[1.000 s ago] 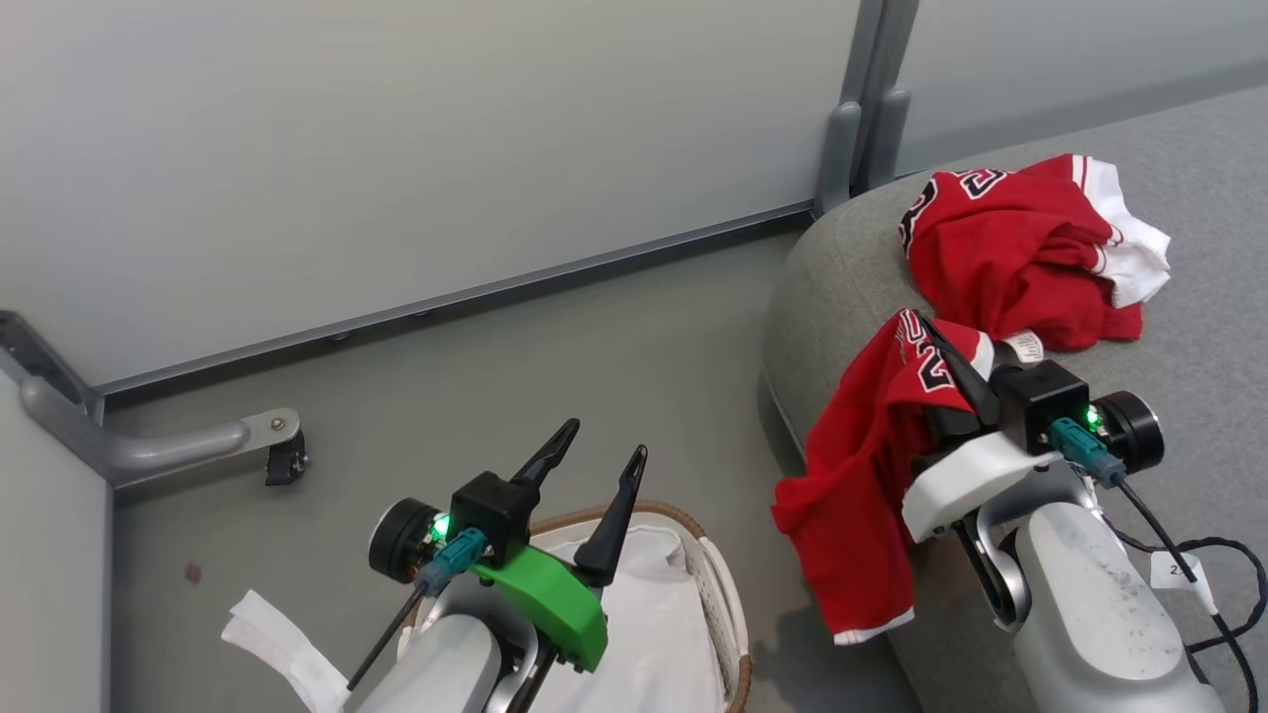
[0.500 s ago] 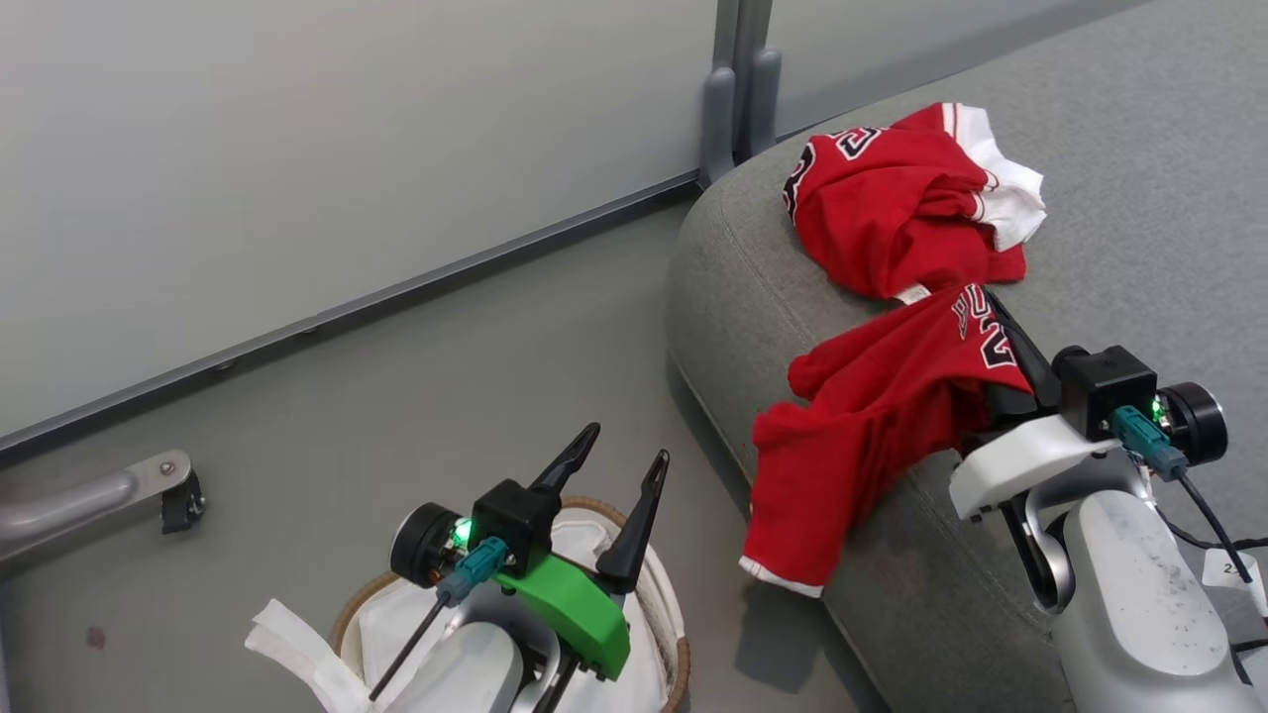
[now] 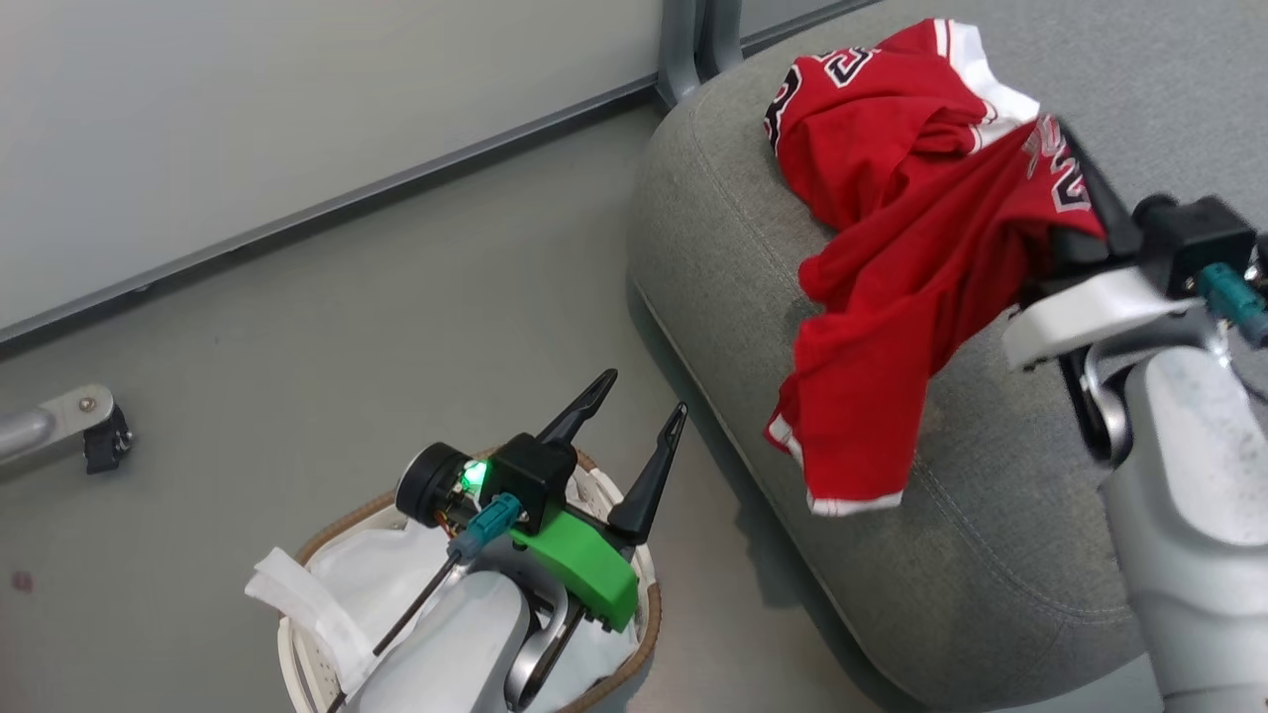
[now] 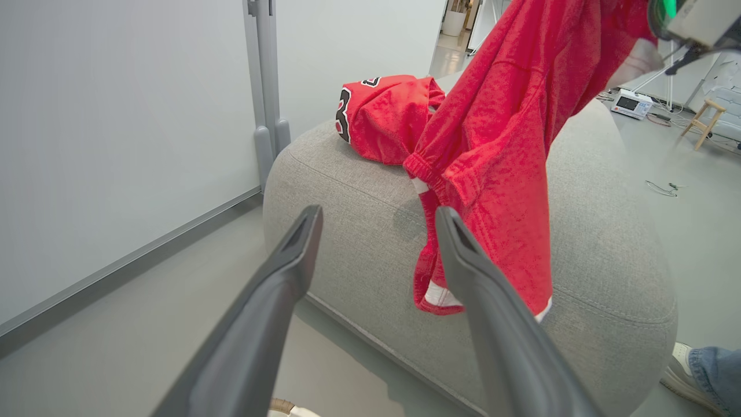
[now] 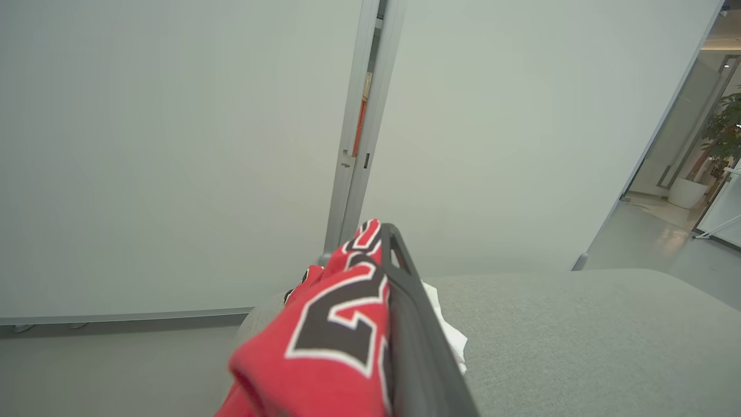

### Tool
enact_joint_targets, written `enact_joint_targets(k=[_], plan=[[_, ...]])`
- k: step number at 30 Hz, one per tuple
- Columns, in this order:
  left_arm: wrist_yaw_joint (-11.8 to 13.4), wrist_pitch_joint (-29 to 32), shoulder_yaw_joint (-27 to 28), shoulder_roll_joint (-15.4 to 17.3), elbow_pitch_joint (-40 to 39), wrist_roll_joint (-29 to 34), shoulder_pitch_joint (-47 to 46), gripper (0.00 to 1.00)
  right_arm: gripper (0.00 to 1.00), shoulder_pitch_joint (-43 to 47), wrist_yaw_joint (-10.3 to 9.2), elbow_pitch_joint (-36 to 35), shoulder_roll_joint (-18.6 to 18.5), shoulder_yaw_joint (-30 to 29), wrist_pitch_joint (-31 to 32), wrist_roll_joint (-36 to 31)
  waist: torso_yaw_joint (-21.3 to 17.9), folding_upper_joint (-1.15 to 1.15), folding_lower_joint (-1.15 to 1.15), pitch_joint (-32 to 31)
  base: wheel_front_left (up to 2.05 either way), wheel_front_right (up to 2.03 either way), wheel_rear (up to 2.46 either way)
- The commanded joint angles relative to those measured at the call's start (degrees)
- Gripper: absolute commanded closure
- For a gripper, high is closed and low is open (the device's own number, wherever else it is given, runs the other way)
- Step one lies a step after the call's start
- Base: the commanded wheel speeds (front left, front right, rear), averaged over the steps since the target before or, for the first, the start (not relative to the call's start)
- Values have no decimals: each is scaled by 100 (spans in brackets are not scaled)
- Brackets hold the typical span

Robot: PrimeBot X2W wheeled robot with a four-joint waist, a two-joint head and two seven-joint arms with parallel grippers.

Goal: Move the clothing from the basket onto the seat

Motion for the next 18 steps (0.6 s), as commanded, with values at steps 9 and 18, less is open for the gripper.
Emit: enact_joint_targets(k=[9, 18], plan=[[-28, -2, -77, 153, -193, 186, -501, 0, 100, -1854, -8, -28, -1055, -522, -3, -230, 689, 0, 0, 1218, 0, 0, 0], [-28, -2, 30, 206, -442, 361, -763, 0, 100, -3086, -8, 280, -1888, -1443, -2, -470, 1156, 0, 0, 1959, 0, 0, 0]])
